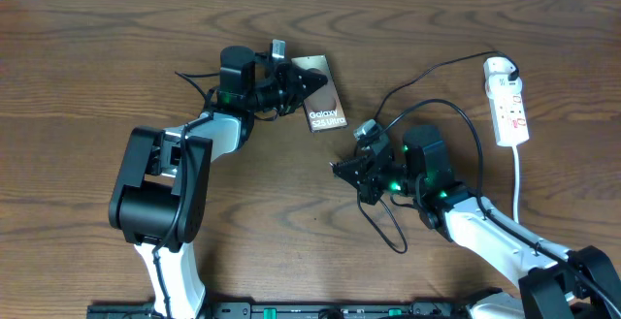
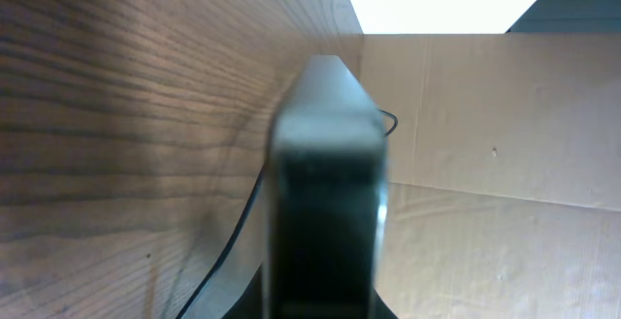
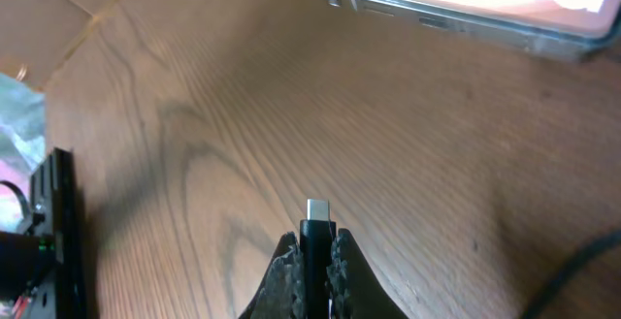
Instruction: Plug charger to phone and switch on socket
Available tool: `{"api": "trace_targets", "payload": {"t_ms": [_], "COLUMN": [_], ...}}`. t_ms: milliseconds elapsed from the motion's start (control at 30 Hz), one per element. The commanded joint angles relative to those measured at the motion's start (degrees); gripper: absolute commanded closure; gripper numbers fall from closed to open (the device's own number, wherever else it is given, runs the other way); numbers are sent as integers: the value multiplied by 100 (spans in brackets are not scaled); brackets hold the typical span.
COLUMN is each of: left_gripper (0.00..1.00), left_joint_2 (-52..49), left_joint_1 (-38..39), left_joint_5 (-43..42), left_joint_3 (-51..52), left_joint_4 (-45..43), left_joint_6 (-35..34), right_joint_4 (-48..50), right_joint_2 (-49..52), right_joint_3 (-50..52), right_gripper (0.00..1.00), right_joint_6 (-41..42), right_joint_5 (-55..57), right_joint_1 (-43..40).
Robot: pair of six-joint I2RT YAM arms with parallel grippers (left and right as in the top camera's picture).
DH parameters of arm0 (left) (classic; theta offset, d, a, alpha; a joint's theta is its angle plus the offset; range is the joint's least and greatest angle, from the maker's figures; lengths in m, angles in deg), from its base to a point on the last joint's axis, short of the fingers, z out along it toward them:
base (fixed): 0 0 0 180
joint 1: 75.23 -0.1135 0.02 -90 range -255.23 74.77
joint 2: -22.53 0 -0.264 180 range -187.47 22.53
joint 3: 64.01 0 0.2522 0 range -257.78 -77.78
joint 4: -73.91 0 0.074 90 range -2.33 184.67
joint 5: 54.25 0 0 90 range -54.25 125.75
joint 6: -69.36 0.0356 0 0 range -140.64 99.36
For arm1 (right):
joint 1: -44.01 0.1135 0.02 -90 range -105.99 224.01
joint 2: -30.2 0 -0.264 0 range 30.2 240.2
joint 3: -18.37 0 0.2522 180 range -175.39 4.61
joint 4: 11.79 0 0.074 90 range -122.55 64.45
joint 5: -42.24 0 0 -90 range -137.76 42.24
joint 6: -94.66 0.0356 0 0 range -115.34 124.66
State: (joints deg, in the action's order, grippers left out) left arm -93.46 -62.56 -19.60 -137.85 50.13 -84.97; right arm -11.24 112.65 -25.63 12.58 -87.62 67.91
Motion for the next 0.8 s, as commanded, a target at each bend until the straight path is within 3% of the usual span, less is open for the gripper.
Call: {"api": "trace_targets", "payload": {"t_ms": [0, 267, 500, 767], "left_gripper": [93, 93, 93, 93], "left_joint_2": [26, 26, 26, 26], "left_joint_1": [61, 111, 151, 151], "left_joint_5": [-92, -83, -70, -94], "left_joint_3": [-114, -114, -114, -114], "left_joint_4": [-76, -142, -332, -332], "left_joint_6": [317, 568, 581, 581], "right_joint_4": [190, 354, 415, 420], "right_joint_2": [44, 50, 201, 227], "right_joint_3": [4, 7, 9, 9], "right_gripper": [99, 99, 99, 99], "right_joint_6": [83, 120, -754, -769], "right_joint_5": [-229, -516, -1589, -1725], "right_joint_1": [-61, -538, -743, -870]}}
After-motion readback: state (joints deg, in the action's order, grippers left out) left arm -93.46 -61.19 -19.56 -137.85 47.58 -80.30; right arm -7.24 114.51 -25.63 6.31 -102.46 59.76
